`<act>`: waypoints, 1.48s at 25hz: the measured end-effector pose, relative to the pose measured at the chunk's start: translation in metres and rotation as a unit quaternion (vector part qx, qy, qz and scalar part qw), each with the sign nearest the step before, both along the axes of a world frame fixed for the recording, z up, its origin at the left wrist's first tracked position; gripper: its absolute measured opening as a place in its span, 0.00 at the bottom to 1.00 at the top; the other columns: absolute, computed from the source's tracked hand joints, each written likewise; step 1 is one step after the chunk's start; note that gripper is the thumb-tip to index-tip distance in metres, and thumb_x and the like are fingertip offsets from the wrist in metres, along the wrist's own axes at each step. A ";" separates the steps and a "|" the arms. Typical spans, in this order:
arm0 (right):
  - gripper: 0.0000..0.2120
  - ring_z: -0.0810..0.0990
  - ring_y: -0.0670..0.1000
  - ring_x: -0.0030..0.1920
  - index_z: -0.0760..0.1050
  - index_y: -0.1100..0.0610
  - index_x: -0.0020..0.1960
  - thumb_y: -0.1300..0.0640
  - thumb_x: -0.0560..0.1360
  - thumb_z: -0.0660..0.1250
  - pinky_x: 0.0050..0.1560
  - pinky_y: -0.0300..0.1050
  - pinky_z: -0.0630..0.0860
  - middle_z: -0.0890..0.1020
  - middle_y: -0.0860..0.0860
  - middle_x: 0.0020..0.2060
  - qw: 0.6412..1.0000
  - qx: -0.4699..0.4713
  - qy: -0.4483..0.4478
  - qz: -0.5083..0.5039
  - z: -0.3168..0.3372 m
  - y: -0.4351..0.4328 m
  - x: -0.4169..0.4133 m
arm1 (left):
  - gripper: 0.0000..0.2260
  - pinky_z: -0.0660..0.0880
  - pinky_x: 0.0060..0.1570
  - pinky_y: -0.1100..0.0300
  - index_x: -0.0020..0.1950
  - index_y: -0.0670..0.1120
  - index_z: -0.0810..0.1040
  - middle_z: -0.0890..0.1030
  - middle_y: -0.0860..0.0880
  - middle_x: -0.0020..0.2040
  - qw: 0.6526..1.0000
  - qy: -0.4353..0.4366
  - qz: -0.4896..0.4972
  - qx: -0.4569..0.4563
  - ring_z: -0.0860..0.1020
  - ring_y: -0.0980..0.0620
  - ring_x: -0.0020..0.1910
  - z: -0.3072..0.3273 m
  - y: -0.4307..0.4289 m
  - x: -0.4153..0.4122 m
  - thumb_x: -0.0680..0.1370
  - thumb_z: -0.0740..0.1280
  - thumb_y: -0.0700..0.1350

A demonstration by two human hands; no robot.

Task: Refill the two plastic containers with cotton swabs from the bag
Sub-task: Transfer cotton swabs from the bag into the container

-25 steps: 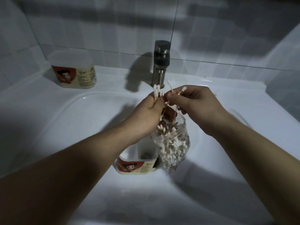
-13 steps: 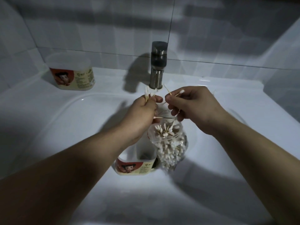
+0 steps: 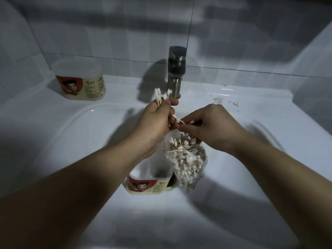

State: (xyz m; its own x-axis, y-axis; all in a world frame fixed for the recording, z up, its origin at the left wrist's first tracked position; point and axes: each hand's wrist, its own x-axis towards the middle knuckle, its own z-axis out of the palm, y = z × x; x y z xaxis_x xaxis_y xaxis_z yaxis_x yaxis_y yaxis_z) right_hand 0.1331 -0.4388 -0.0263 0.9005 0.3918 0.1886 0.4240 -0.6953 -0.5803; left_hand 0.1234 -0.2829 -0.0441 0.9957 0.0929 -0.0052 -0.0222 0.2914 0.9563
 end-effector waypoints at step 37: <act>0.06 0.88 0.56 0.41 0.82 0.61 0.48 0.70 0.76 0.71 0.49 0.44 0.84 0.86 0.62 0.42 0.942 0.313 0.111 -0.047 0.016 -0.002 0.002 | 0.14 0.81 0.51 0.47 0.48 0.47 0.79 0.83 0.53 0.38 0.951 -0.061 -0.072 0.295 0.80 0.53 0.36 -0.014 0.005 -0.002 0.86 0.57 0.49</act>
